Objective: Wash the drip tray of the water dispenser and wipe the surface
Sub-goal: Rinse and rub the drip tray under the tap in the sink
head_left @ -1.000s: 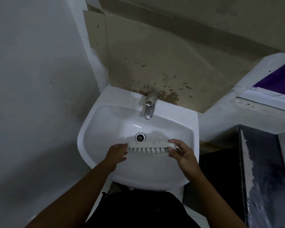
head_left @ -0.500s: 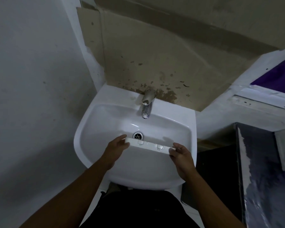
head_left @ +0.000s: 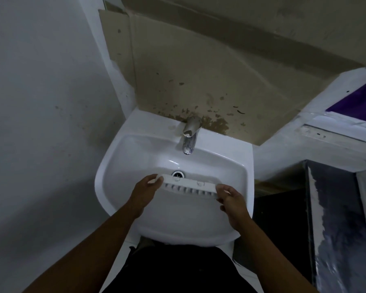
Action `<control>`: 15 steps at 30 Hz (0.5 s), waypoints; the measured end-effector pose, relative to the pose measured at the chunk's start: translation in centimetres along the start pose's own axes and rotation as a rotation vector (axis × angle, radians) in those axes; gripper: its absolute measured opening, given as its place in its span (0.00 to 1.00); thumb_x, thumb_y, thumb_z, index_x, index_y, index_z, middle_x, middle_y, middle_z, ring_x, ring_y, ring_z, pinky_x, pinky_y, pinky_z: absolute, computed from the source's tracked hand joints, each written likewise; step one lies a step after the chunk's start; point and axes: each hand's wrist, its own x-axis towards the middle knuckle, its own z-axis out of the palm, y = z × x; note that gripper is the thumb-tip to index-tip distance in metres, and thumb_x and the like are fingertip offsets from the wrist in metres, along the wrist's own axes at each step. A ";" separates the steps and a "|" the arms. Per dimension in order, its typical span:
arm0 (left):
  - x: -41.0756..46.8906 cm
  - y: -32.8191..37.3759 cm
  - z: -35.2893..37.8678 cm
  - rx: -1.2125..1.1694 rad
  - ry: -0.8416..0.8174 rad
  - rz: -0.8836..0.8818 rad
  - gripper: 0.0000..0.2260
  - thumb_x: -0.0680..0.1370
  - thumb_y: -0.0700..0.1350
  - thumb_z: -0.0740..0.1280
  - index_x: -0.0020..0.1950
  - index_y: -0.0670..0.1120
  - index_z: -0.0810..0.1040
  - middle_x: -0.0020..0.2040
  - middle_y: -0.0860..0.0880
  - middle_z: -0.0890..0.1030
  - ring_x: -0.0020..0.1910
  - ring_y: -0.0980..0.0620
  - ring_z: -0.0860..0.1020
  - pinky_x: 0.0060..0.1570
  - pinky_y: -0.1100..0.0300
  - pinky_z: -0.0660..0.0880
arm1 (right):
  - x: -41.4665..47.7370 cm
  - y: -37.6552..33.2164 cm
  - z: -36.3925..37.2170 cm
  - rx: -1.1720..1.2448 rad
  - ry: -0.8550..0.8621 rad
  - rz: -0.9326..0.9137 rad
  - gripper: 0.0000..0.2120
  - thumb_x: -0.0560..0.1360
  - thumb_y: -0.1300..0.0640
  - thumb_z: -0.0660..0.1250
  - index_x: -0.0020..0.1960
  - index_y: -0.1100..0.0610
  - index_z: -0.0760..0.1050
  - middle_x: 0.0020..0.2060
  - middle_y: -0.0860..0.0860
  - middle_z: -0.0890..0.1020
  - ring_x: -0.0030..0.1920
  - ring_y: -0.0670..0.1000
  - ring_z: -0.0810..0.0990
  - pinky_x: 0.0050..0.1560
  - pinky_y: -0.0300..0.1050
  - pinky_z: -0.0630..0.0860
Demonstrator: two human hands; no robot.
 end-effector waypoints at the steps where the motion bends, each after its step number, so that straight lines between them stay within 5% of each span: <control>1: 0.1 0.1 0.1 -0.038 -0.004 -0.031 0.13 0.76 0.52 0.68 0.59 0.51 0.76 0.55 0.46 0.79 0.52 0.48 0.77 0.48 0.55 0.75 | 0.1 -0.1 0.2 -0.033 -0.021 0.007 0.10 0.77 0.50 0.67 0.52 0.56 0.79 0.45 0.54 0.80 0.44 0.52 0.76 0.41 0.45 0.71; 8: 0.6 0.8 0.3 -0.392 -0.091 -0.135 0.07 0.78 0.43 0.66 0.54 0.41 0.76 0.49 0.41 0.81 0.47 0.43 0.81 0.49 0.47 0.79 | 1.4 -1.2 1.2 -0.153 -0.030 0.056 0.19 0.78 0.42 0.62 0.45 0.58 0.79 0.36 0.55 0.80 0.35 0.51 0.77 0.33 0.43 0.72; 12: 1.1 1.1 0.5 -0.417 -0.035 -0.137 0.12 0.77 0.42 0.68 0.57 0.39 0.73 0.45 0.41 0.78 0.43 0.44 0.79 0.42 0.50 0.82 | 2.8 -2.3 2.0 -0.509 0.027 -0.060 0.20 0.76 0.46 0.67 0.60 0.59 0.76 0.56 0.58 0.81 0.55 0.57 0.80 0.57 0.50 0.76; 15: 1.3 1.3 0.9 -0.372 0.032 -0.136 0.12 0.75 0.42 0.70 0.54 0.41 0.72 0.41 0.43 0.76 0.36 0.48 0.78 0.41 0.50 0.82 | 2.2 -5.5 3.3 -0.467 0.051 -0.373 0.26 0.74 0.53 0.72 0.69 0.57 0.69 0.66 0.53 0.74 0.61 0.53 0.76 0.56 0.43 0.72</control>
